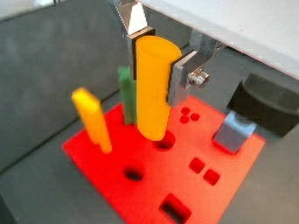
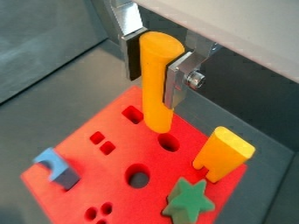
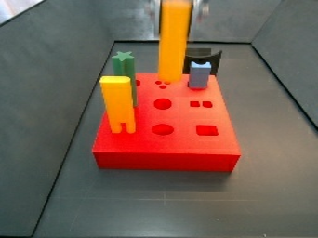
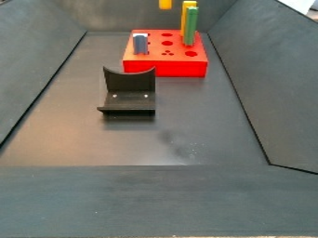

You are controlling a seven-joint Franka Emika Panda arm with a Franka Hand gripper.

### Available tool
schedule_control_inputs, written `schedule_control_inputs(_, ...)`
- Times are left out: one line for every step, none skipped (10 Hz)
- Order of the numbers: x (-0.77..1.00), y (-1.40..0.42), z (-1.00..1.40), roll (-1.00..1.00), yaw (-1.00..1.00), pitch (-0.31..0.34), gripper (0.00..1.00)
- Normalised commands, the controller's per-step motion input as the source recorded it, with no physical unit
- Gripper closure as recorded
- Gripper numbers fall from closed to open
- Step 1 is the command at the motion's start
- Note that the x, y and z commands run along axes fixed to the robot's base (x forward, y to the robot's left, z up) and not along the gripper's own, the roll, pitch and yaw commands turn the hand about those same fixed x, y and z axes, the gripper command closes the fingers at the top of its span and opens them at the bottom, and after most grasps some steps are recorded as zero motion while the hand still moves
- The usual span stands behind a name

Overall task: Pick up the oval object. Move up. Move to above the board. Insert the oval object.
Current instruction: Insert the oval object.

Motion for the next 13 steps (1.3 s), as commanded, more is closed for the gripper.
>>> schedule_control_inputs(0.0, -0.35, -0.69, 0.26, -0.14, -0.17, 1.0)
schedule_control_inputs(0.0, -0.14, -0.64, 0.12, -0.12, -0.191, 1.0)
schedule_control_inputs(0.07, 0.0, -0.67, 0.04, -0.14, -0.186, 1.0)
schedule_control_inputs(0.03, 0.0, -0.65, 0.0, -0.14, -0.159, 1.0)
schedule_control_inputs(0.0, 0.0, -0.55, -0.03, -0.11, -0.183, 1.0)
schedule_control_inputs(-0.12, -0.05, -0.49, -0.03, -0.08, -0.251, 1.0)
schedule_control_inputs(-0.17, -0.06, -0.38, -0.01, -0.01, -0.369, 1.0)
schedule_control_inputs(-0.25, -0.08, -0.32, 0.0, 0.0, -0.427, 1.0)
schedule_control_inputs(-0.32, -0.11, -0.21, 0.0, 0.0, -0.387, 1.0)
schedule_control_inputs(-0.31, -0.17, -0.14, 0.0, 0.0, -0.269, 1.0)
schedule_control_inputs(-0.16, -0.25, -0.13, 0.03, 0.0, -0.123, 1.0)
schedule_control_inputs(0.0, -0.12, -0.21, 0.03, 0.03, -0.063, 1.0)
schedule_control_inputs(0.02, 0.0, -0.33, 0.03, 0.01, -0.057, 1.0)
